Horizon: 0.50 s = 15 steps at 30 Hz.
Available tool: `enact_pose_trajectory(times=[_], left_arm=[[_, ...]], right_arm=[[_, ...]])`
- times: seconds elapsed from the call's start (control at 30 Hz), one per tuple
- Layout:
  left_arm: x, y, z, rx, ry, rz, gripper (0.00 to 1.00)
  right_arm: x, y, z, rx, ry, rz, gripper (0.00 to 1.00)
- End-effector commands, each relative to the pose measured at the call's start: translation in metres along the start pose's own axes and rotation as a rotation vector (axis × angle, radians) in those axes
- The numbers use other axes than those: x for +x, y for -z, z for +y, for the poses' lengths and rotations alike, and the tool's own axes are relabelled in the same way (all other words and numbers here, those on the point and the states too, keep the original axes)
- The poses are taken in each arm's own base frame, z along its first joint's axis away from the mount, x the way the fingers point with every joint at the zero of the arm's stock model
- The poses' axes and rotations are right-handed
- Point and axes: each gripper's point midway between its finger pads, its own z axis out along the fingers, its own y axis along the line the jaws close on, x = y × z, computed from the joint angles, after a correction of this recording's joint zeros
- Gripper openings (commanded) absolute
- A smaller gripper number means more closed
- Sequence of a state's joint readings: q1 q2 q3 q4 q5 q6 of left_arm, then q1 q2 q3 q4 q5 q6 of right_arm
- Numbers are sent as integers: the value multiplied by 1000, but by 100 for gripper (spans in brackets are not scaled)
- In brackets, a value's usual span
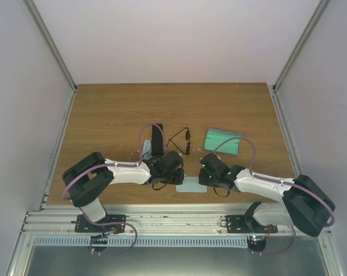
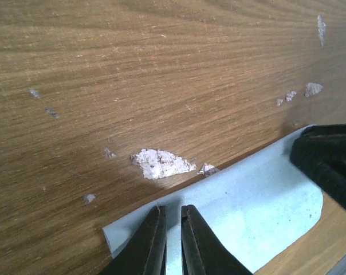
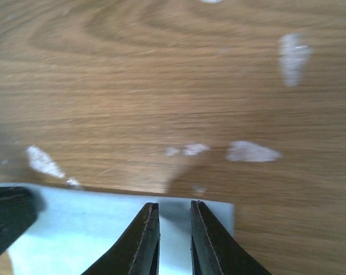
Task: Organize the sunglasses
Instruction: Fold the glasses cleaning cloth at the center of the board.
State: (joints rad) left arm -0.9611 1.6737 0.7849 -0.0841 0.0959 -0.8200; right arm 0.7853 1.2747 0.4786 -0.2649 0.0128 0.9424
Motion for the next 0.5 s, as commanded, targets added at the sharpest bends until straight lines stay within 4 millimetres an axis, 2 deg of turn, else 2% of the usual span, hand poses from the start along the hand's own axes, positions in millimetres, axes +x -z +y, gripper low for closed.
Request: enact_pose_trajectory(times=[0.0, 0.07, 0.2, 0.33, 0.47], left_arm=[[7, 2, 26, -109, 17, -13, 12], [5, 8, 16, -68, 5, -11, 13], [-1, 24, -4, 6, -9, -17, 21], [-3, 41, 10, -84, 48, -37, 36], [2, 48, 23, -121, 84, -48, 47]], right_arm=[[7, 13, -61, 278, -41, -38, 17], [3, 21, -62, 296, -31, -52, 17], [-10, 34, -40, 220, 32, -81, 20], [-13, 39, -27, 187, 77, -70, 24], [-2, 35, -25, 204, 106, -24, 29]])
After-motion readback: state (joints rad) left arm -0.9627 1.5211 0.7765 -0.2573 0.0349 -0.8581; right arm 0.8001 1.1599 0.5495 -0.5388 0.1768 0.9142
